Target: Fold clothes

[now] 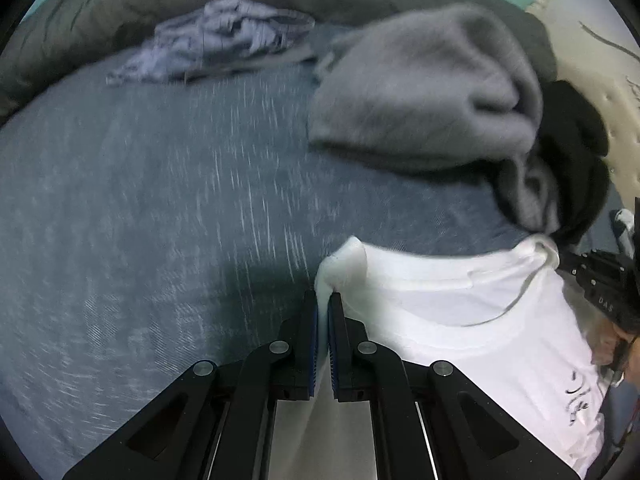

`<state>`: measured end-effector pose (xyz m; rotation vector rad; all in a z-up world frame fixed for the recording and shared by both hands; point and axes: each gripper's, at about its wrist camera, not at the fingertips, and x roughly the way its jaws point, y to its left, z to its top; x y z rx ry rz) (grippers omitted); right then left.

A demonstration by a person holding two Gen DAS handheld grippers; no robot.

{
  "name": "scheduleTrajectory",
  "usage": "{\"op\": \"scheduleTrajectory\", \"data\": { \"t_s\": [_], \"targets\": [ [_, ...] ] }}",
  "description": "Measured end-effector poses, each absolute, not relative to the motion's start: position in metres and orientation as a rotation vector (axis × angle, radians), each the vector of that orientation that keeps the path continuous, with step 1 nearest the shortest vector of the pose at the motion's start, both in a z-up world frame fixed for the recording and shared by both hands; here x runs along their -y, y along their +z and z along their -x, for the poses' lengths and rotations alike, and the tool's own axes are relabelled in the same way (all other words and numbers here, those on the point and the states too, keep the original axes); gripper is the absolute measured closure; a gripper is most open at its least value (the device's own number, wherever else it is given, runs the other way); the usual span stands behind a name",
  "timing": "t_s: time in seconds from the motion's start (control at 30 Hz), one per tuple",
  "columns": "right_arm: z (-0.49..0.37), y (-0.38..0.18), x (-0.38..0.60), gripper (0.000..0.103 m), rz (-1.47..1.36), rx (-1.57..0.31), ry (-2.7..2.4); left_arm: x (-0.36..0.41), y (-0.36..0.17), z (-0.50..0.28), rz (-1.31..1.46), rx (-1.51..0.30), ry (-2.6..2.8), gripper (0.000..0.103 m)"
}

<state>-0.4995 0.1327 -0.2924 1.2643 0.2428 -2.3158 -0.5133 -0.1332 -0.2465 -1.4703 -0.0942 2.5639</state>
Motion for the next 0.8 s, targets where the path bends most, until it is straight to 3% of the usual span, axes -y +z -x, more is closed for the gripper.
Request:
{"op": "scheduleTrajectory", "data": {
  "t_s": [0.13, 0.2, 0.23, 0.47, 0.7, 0.8],
  "targets": [
    [0.505, -0.289, -0.143, 0.099, -1.246, -0.175, -2.320, 0.134, -0.258, 0.518, 1.500, 0.099, 2.557, 0.098],
    [0.508, -0.283, -0.149, 0.078, -1.221, -0.164, -2.349, 0.134, -0.264, 0.521, 1.515, 0.102, 2.553, 0.098],
    [0.510, -0.279, -0.153, 0.077, -1.204, -0.146, -2.375, 0.134, -0.267, 0.522, 1.523, 0.103, 2.552, 0.097],
    [0.530, -0.259, -0.148, 0.078, -1.121, -0.120, -2.453, 0.137, -0.267, 0.521, 1.511, 0.103, 2.554, 0.097],
    [0.590, -0.262, -0.125, 0.096, -1.229, -0.206, -2.543, 0.133, -0.265, 0.519, 1.501, 0.048, 2.537, 0.097],
    [0.612, -0.259, -0.118, 0.098, -1.256, -0.224, -2.577, 0.135, -0.267, 0.518, 1.495, 0.045, 2.526, 0.097]
  ]
}}
